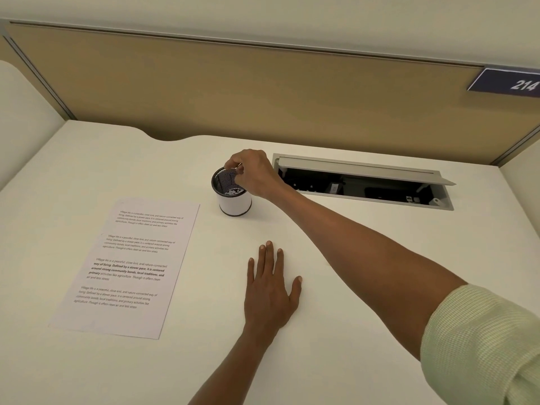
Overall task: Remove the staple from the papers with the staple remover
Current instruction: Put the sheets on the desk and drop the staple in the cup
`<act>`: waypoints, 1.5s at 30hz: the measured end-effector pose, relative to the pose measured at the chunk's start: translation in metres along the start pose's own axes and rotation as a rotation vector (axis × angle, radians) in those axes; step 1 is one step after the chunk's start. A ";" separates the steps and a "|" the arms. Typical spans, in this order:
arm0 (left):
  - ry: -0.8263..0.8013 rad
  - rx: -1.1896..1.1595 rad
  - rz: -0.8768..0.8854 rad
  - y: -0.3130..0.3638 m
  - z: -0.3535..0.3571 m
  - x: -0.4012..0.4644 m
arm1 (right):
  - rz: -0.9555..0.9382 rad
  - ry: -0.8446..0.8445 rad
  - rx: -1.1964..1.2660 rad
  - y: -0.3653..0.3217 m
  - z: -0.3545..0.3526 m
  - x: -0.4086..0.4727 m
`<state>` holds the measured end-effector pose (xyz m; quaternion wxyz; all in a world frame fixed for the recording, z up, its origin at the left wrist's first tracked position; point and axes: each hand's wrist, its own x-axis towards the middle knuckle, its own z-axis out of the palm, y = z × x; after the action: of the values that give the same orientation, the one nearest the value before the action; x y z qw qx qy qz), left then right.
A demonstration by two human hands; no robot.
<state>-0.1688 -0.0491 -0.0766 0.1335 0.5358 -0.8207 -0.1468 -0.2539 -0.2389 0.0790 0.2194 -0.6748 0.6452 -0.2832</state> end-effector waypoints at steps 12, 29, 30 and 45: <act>-0.019 0.021 0.000 -0.002 0.000 0.000 | 0.291 0.247 0.676 0.020 0.012 -0.059; -0.020 0.024 0.008 -0.003 -0.002 0.000 | 0.240 0.530 -0.124 0.135 -0.008 -0.312; -0.015 0.025 0.012 -0.003 -0.001 0.000 | 0.238 0.511 -0.203 0.145 -0.007 -0.325; -0.020 0.035 0.016 -0.004 -0.002 0.000 | 0.445 -0.043 -0.747 0.227 -0.068 -0.363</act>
<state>-0.1654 -0.0510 -0.0764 0.1170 0.5299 -0.8287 -0.1368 -0.4714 0.1112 -0.0568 0.0292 -0.5581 0.8284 0.0382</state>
